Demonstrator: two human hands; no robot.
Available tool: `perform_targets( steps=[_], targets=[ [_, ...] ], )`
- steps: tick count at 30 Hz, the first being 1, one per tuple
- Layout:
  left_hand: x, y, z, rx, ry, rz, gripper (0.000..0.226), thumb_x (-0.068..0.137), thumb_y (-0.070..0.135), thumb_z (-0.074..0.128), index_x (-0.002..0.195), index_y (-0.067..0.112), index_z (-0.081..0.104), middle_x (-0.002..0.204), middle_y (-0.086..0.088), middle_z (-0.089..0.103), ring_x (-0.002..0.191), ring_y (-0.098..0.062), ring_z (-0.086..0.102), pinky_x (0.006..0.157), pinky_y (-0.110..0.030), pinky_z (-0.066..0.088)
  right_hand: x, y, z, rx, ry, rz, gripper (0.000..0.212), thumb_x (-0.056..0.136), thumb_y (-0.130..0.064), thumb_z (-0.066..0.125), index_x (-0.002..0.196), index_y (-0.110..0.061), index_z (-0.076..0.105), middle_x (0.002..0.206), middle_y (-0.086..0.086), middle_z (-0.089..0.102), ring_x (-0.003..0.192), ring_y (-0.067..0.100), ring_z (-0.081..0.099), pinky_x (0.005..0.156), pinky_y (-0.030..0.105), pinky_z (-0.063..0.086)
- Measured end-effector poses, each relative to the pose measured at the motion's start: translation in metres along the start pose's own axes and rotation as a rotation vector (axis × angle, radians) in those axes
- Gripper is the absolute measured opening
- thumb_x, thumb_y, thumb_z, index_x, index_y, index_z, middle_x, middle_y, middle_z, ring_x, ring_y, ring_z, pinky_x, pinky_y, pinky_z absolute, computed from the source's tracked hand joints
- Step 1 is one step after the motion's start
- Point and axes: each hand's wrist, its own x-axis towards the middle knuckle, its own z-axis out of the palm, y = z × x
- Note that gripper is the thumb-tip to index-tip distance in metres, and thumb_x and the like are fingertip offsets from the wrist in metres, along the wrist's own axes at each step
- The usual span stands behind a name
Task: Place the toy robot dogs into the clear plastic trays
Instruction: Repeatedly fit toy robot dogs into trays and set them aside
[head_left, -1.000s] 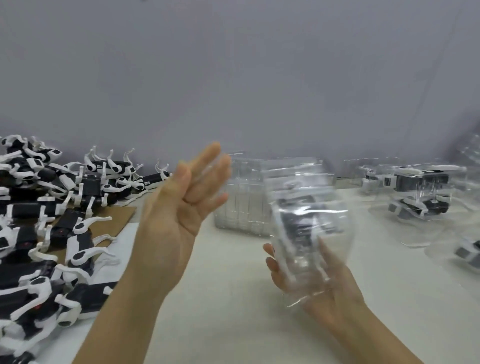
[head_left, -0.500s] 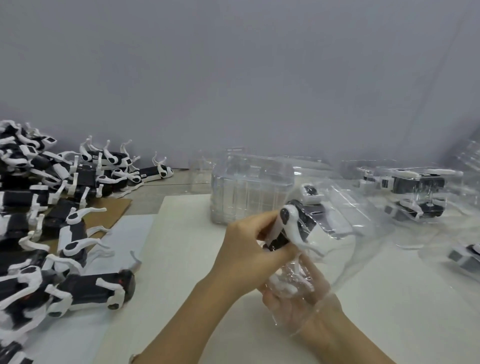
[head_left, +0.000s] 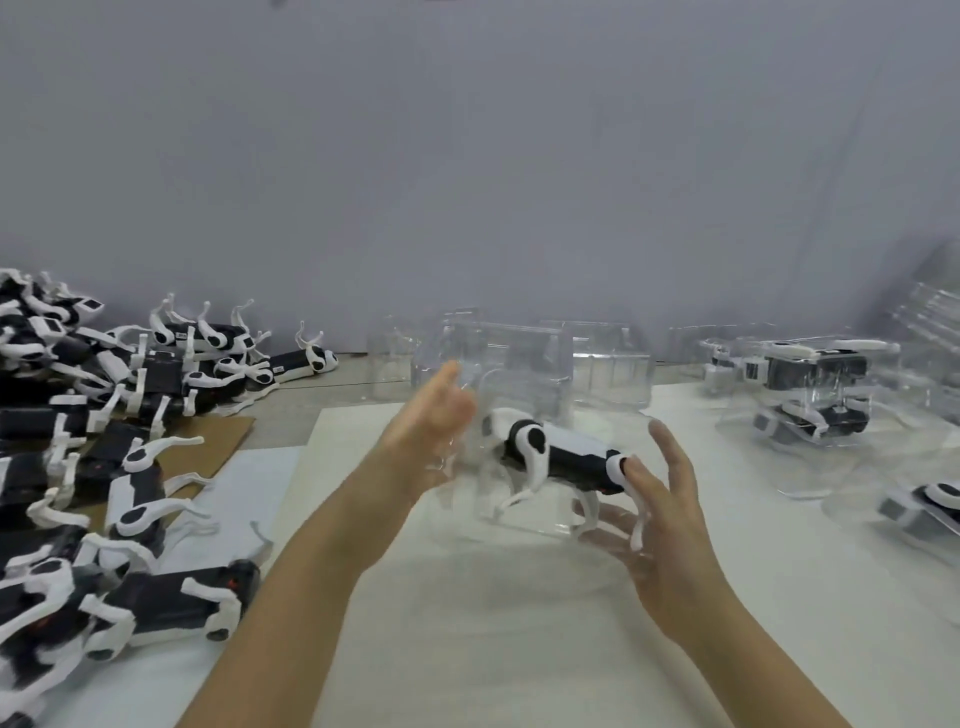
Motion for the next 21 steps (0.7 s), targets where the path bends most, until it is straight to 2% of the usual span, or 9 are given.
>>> perform_targets(
  steps=[3, 5, 7, 9, 12, 15, 17, 19, 21],
  targets=[
    [0.000, -0.014, 0.020, 0.223, 0.094, 0.043, 0.100, 0.049, 0.078, 0.076, 0.132, 0.072, 0.021, 0.128, 0.047, 0.027, 0.129, 0.010, 0.032, 0.097, -0.022, 0.028, -0.005, 0.002, 0.003, -0.085, -0.007, -0.086, 0.061, 0.072, -0.037, 0.077, 0.118, -0.064, 0.049, 0.118, 0.002, 0.068, 0.095, 0.032, 0.070, 0.063, 0.040, 0.057],
    [0.000, -0.018, 0.028, 0.202, 0.166, 0.128, 0.086, 0.058, 0.069, 0.072, 0.128, 0.075, 0.022, 0.121, 0.054, 0.023, 0.119, 0.025, 0.030, 0.087, -0.007, 0.029, -0.006, 0.001, 0.003, -0.103, 0.003, -0.133, 0.061, 0.072, -0.037, 0.070, 0.121, -0.064, 0.047, 0.126, 0.007, 0.063, 0.097, 0.030, 0.069, 0.067, 0.042, 0.058],
    [0.000, -0.020, 0.031, 0.210, 0.198, 0.167, 0.074, 0.062, 0.060, 0.070, 0.120, 0.079, 0.027, 0.125, 0.054, 0.024, 0.108, 0.038, 0.028, 0.079, -0.002, 0.030, -0.008, -0.001, 0.004, -0.110, 0.008, -0.192, 0.063, 0.070, -0.034, 0.071, 0.121, -0.063, 0.047, 0.126, 0.009, 0.060, 0.095, 0.028, 0.069, 0.066, 0.038, 0.057],
    [0.001, -0.022, 0.028, 0.223, 0.212, 0.186, 0.066, 0.069, 0.052, 0.070, 0.118, 0.078, 0.034, 0.130, 0.047, 0.030, 0.105, 0.039, 0.031, 0.080, -0.005, 0.032, -0.009, -0.002, 0.005, -0.158, 0.004, -0.243, 0.066, 0.066, -0.038, 0.076, 0.120, -0.064, 0.048, 0.125, 0.005, 0.061, 0.093, 0.025, 0.070, 0.065, 0.031, 0.057],
    [0.001, -0.024, 0.025, 0.205, 0.208, 0.167, 0.062, 0.079, 0.041, 0.070, 0.121, 0.072, 0.037, 0.130, 0.031, 0.039, 0.110, 0.027, 0.038, 0.083, -0.009, 0.031, -0.010, -0.001, 0.006, -0.208, 0.003, -0.254, 0.064, 0.066, -0.039, 0.076, 0.117, -0.066, 0.048, 0.125, 0.004, 0.061, 0.090, 0.022, 0.071, 0.065, 0.029, 0.056],
    [0.000, -0.025, 0.028, 0.210, 0.217, 0.133, 0.065, 0.069, 0.054, 0.070, 0.118, 0.077, 0.034, 0.126, 0.039, 0.034, 0.114, 0.025, 0.032, 0.085, -0.012, 0.031, -0.010, -0.010, 0.004, -0.269, 0.001, -0.212, 0.061, 0.069, -0.038, 0.072, 0.115, -0.069, 0.046, 0.127, 0.004, 0.059, 0.095, 0.024, 0.070, 0.069, 0.035, 0.059],
    [-0.003, -0.029, 0.033, 0.187, 0.178, 0.076, 0.076, 0.063, 0.064, 0.074, 0.119, 0.080, 0.027, 0.130, 0.041, 0.028, 0.120, 0.020, 0.031, 0.096, -0.021, 0.030, -0.011, -0.025, 0.001, -0.323, 0.001, -0.163, 0.061, 0.066, -0.044, 0.073, 0.111, -0.075, 0.045, 0.137, -0.003, 0.051, 0.119, 0.021, 0.060, 0.085, 0.043, 0.058],
    [-0.003, -0.031, 0.041, 0.056, 0.104, 0.053, 0.098, 0.052, 0.069, 0.083, 0.127, 0.077, 0.020, 0.133, 0.043, 0.020, 0.127, 0.014, 0.026, 0.104, -0.032, 0.023, -0.011, -0.041, -0.008, -0.302, 0.002, -0.124, 0.066, 0.056, -0.049, 0.072, 0.110, -0.076, 0.044, 0.144, -0.015, 0.036, 0.135, 0.014, 0.040, 0.104, 0.052, 0.044],
    [0.007, -0.033, 0.053, -0.045, 0.073, -0.018, 0.092, 0.055, 0.051, 0.086, 0.128, 0.065, 0.032, 0.118, 0.054, 0.036, 0.107, 0.026, 0.040, 0.104, -0.035, 0.024, -0.016, -0.056, -0.024, -0.261, 0.043, -0.136, 0.069, 0.053, -0.040, 0.068, 0.117, -0.062, 0.050, 0.140, -0.012, 0.035, 0.131, 0.012, 0.040, 0.109, 0.050, 0.038]
  ],
)
